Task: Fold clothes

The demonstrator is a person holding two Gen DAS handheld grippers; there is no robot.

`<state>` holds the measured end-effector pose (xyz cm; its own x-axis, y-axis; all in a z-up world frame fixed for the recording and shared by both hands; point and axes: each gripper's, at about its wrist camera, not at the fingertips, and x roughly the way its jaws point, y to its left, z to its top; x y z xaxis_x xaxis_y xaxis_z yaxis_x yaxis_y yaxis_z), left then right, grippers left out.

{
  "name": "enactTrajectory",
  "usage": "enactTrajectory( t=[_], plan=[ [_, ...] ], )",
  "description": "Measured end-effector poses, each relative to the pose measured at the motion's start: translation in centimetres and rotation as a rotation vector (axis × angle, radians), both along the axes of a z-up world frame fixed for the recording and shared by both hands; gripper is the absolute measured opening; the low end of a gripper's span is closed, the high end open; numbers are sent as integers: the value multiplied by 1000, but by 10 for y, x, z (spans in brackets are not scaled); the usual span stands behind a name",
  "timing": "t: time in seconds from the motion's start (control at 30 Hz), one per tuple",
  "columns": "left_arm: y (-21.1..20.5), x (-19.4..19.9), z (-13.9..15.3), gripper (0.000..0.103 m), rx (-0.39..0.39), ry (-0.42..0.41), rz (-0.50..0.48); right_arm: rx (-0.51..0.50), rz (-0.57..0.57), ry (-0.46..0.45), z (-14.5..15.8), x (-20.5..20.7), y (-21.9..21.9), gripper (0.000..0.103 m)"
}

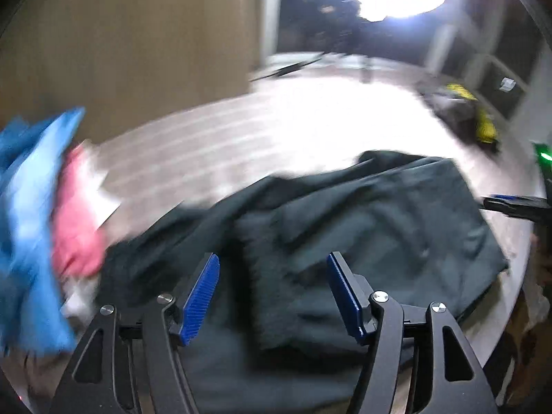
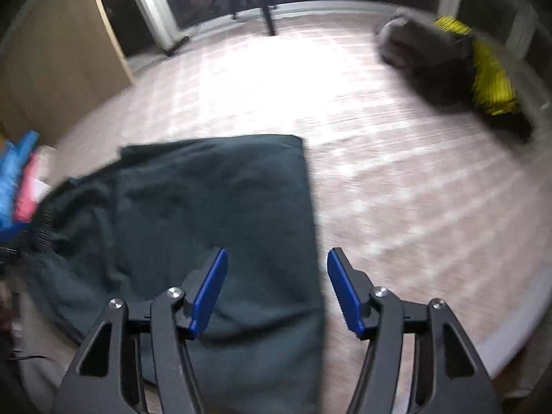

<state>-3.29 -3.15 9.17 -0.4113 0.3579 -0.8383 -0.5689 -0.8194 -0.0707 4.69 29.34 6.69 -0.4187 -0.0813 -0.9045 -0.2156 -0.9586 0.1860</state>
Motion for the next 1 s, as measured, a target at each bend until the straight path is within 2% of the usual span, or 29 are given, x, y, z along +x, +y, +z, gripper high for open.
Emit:
enactTrajectory(
  t=[0.07,0.1,0.13,0.17,0.2,0.27,0.3,0.33,0.43,0.5,0.57,0.63,0.7,0.73,0.77,0.8,0.87,0.93,0.97,1.0],
  plan=[
    [6,-11,-25,61,-167,11,17,36,42,-109,-18,-13,-2,57],
    [5,-16,-36,52,-237,5,31,59,60,-114,-14,-17,-2,51],
    [-2,-21,-36,51,-212,-34,41,83,79,-118,-9,-22,-3,51],
    [-9,-26,-25,52,-140,-56,54,55,109,-70,5,-27,-3,51],
    [-8,-31,-14,55,-114,-38,39,31,157,-13,22,-38,-4,51],
    [-2,-40,8,68,-76,9,4,42,271,53,45,-68,-14,54],
    [5,-47,14,81,-70,22,-36,40,361,59,46,-89,-23,57],
    [13,-57,17,85,-63,21,-80,38,452,64,48,-110,-32,58],
    [33,-89,-3,85,-116,-36,-119,-5,607,1,23,-161,-61,59],
    [35,-105,-19,83,-110,-106,-116,-93,676,-52,2,-184,-74,59],
    [38,-113,-33,73,-100,-169,-111,-154,733,-86,-12,-195,-85,59],
    [39,-115,-43,40,-104,-208,-101,-186,776,-99,-19,-195,-92,59],
    [35,-111,-51,21,-96,-235,-91,-217,819,-113,-26,-194,-100,58],
    [32,-109,-53,16,-92,-242,-83,-233,841,-119,-29,-193,-103,56],
    [30,-107,-56,4,-88,-249,-75,-249,863,-126,-33,-193,-107,28],
    [27,-105,-55,2,-87,-241,-60,-265,884,-133,-36,-192,-111,2],
    [20,-97,-48,2,-81,-186,-35,-217,887,-97,-30,-187,-112,2],
    [15,-100,-48,3,-143,-99,30,-146,851,-67,-33,-189,-110,2],
    [10,-103,-47,5,-137,-104,56,-122,812,-64,-34,-192,-106,2],
    [4,-107,-46,12,-125,-117,80,-145,786,-61,-31,-193,-103,3]
  ],
)
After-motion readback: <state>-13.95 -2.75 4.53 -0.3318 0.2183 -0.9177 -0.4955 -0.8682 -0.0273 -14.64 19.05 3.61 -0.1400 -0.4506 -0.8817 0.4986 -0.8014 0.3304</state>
